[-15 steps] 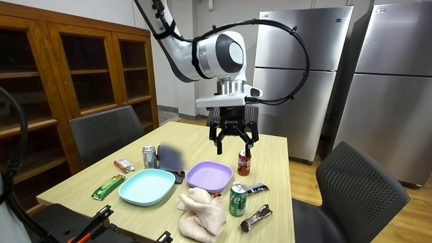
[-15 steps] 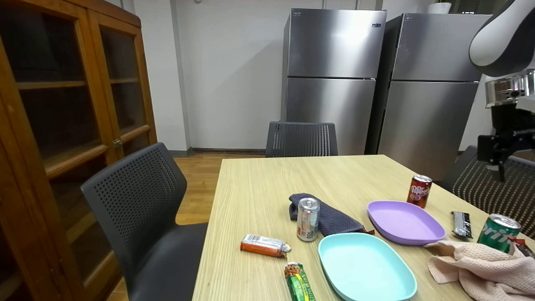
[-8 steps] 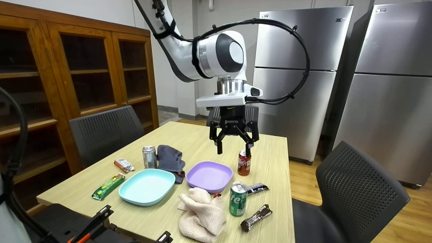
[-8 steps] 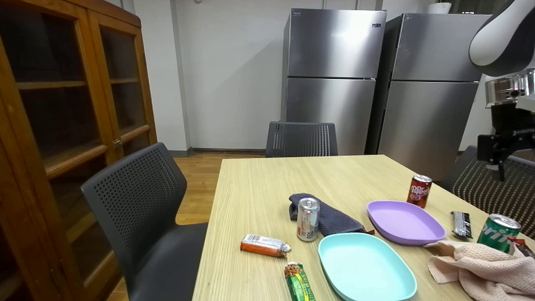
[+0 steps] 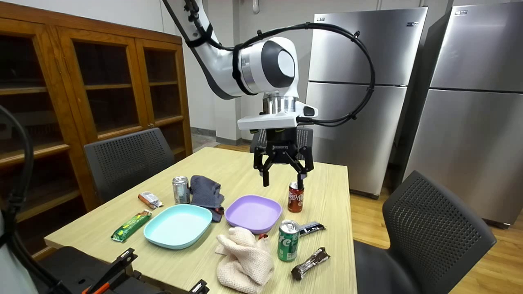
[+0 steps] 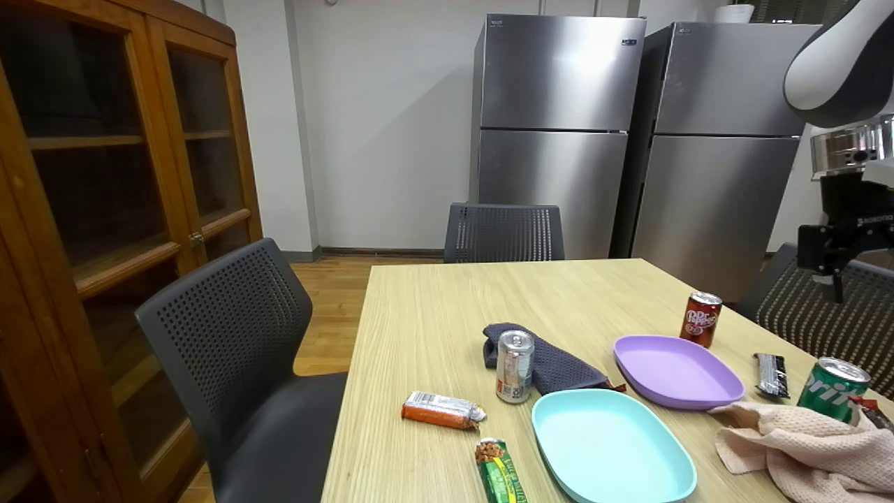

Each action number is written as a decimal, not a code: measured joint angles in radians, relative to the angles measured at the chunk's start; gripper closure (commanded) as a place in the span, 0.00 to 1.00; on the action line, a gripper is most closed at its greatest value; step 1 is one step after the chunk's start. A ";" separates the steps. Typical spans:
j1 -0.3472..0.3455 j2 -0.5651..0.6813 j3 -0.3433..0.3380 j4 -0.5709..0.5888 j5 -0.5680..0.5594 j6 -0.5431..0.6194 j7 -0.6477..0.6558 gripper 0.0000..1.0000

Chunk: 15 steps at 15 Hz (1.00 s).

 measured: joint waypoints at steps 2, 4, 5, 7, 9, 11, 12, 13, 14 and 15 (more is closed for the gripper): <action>0.000 0.001 0.000 -0.001 0.000 0.000 0.000 0.00; -0.001 0.003 -0.001 -0.001 0.000 0.006 0.000 0.00; -0.002 0.006 -0.003 -0.001 0.000 0.014 0.000 0.00; -0.005 0.013 -0.010 -0.004 0.000 0.046 0.000 0.00; -0.013 0.026 -0.019 -0.006 0.000 0.092 -0.001 0.00; -0.024 0.043 -0.026 -0.007 0.001 0.137 -0.011 0.00; -0.032 0.052 -0.027 -0.009 0.002 0.162 -0.018 0.00; -0.037 0.060 -0.027 -0.012 0.005 0.185 -0.024 0.00; -0.042 0.070 -0.027 -0.015 0.009 0.206 -0.030 0.00; -0.044 0.080 -0.027 -0.018 0.017 0.221 -0.039 0.00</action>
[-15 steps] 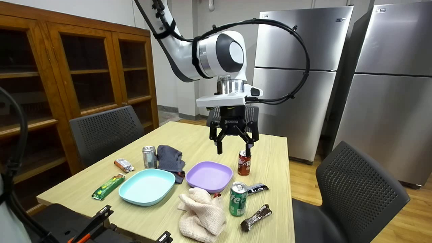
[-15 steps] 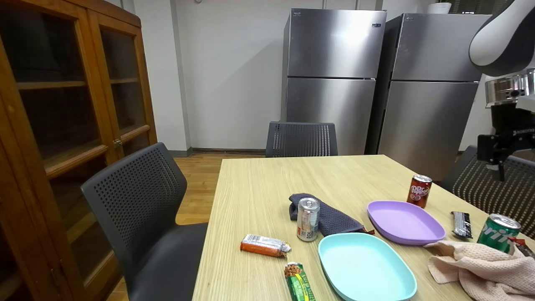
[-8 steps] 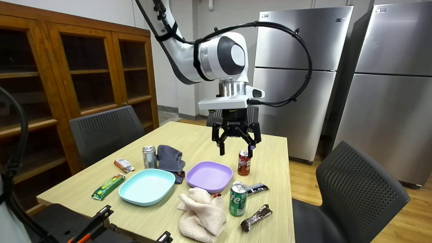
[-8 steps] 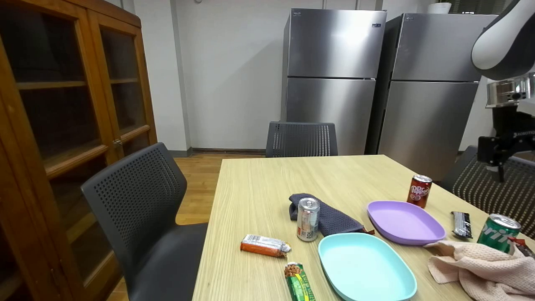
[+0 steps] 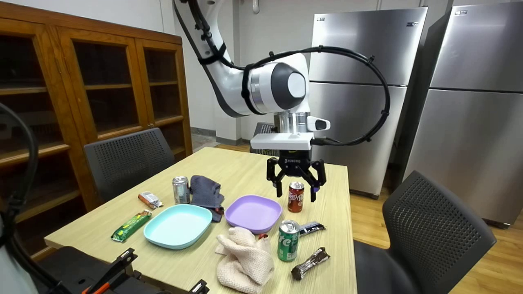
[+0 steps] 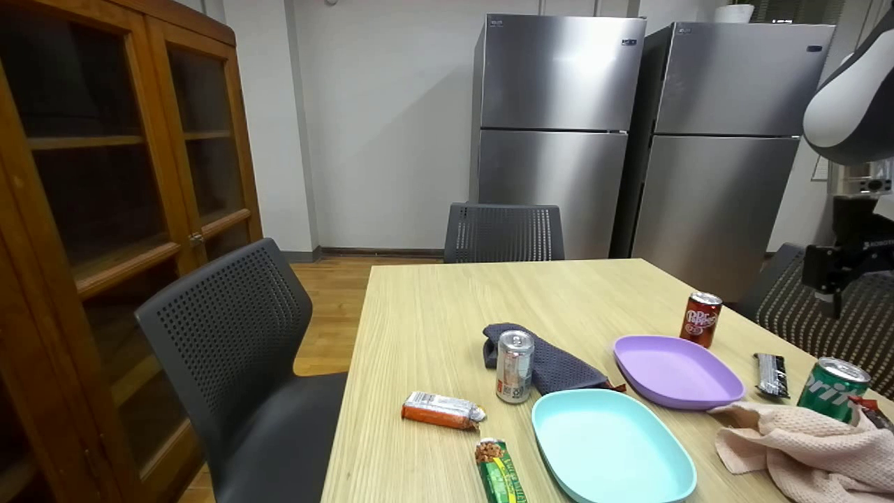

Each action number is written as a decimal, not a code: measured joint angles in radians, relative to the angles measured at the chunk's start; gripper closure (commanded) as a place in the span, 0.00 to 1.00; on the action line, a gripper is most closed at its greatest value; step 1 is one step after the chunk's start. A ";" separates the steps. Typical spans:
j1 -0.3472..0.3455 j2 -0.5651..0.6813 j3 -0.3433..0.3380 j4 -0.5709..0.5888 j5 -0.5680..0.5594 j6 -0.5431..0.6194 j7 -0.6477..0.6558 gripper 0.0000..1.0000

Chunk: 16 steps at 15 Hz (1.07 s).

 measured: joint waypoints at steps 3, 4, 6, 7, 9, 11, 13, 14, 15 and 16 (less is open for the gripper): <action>0.000 0.028 0.000 -0.006 0.012 0.034 -0.016 0.00; 0.000 0.037 0.000 -0.007 0.012 0.044 -0.016 0.00; 0.000 0.055 0.000 -0.009 0.012 0.064 -0.016 0.00; 0.000 0.064 0.000 -0.009 0.012 0.072 -0.016 0.00; 0.000 0.081 0.000 -0.009 0.012 0.085 -0.016 0.00; 0.000 0.097 0.001 -0.009 0.012 0.093 -0.016 0.00; 0.000 0.110 0.003 -0.009 0.012 0.095 -0.017 0.00; 0.000 0.115 0.004 -0.008 0.012 0.095 -0.017 0.00; 0.000 0.120 0.004 -0.008 0.012 0.095 -0.017 0.00; 0.001 0.125 0.004 -0.008 0.012 0.096 -0.017 0.00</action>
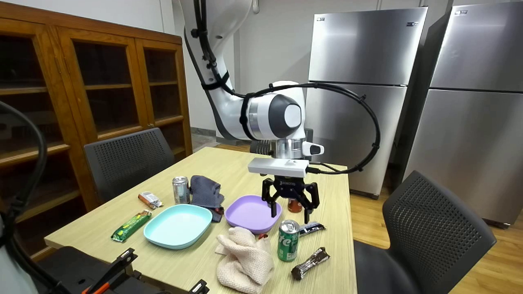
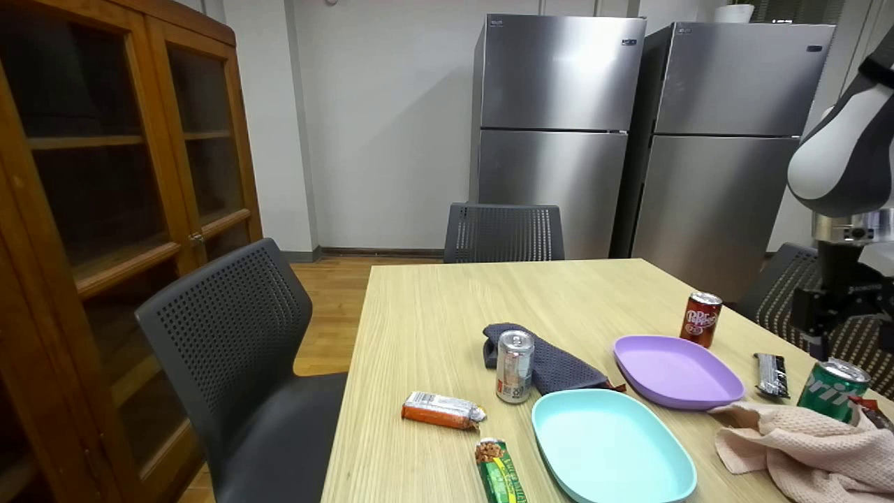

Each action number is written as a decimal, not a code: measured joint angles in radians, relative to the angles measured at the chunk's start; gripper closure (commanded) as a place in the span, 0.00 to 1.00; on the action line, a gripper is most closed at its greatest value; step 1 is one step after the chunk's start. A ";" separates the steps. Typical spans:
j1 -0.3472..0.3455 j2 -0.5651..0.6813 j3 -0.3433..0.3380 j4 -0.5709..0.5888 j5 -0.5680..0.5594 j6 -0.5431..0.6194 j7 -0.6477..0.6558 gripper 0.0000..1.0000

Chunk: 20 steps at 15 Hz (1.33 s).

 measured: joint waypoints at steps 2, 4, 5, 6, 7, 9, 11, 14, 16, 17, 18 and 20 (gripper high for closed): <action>0.000 0.010 0.000 0.000 0.000 0.001 -0.003 0.00; 0.000 0.017 0.000 0.000 0.000 0.007 -0.018 0.00; 0.000 0.020 0.000 0.000 0.000 0.010 -0.028 0.00; 0.000 0.023 0.000 0.001 0.000 0.013 -0.038 0.00; -0.001 0.027 0.001 0.001 0.001 0.017 -0.046 0.00; -0.002 0.036 0.001 0.001 0.006 0.027 -0.066 0.00; -0.004 0.044 0.002 0.001 0.011 0.042 -0.083 0.00; -0.015 0.063 0.007 0.003 0.018 0.063 -0.109 0.00; -0.026 0.077 0.013 0.007 0.024 0.078 -0.125 0.00; -0.029 0.084 0.014 0.010 0.026 0.083 -0.130 0.00; -0.031 0.090 0.014 0.013 0.026 0.084 -0.132 0.00; -0.033 0.096 0.015 0.018 0.027 0.084 -0.134 0.00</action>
